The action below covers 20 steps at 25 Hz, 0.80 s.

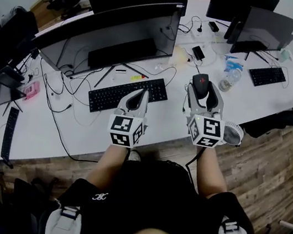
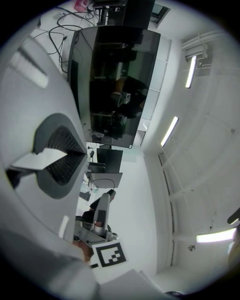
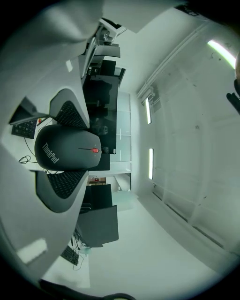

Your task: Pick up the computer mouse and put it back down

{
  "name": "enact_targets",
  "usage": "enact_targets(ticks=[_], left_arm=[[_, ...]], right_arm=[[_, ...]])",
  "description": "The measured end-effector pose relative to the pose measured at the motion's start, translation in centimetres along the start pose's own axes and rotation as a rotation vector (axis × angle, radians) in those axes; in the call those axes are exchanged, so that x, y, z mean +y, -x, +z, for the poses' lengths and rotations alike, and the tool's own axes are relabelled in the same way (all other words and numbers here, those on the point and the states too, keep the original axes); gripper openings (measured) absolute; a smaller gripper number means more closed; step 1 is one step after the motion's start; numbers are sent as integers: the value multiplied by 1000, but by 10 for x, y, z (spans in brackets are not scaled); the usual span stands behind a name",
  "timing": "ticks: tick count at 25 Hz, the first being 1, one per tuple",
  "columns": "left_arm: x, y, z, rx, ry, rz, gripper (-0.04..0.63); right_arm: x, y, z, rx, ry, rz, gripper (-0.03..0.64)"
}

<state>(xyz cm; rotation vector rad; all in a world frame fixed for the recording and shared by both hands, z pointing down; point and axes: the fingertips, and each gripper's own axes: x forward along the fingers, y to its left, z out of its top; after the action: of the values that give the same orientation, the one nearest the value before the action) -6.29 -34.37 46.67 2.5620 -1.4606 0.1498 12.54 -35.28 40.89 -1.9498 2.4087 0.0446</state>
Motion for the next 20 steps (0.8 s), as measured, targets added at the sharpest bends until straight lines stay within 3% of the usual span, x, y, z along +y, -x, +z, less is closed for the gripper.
enact_targets(ticks=[8,20], left_arm=[[-2,-6,3,-10,-5,-3,52],[-8,-10,6,-12,-16,-18,52]], right_arm=[[-5,6,28,-71,1,-12,270],[-18,8,8,-30,-9,-41,270]])
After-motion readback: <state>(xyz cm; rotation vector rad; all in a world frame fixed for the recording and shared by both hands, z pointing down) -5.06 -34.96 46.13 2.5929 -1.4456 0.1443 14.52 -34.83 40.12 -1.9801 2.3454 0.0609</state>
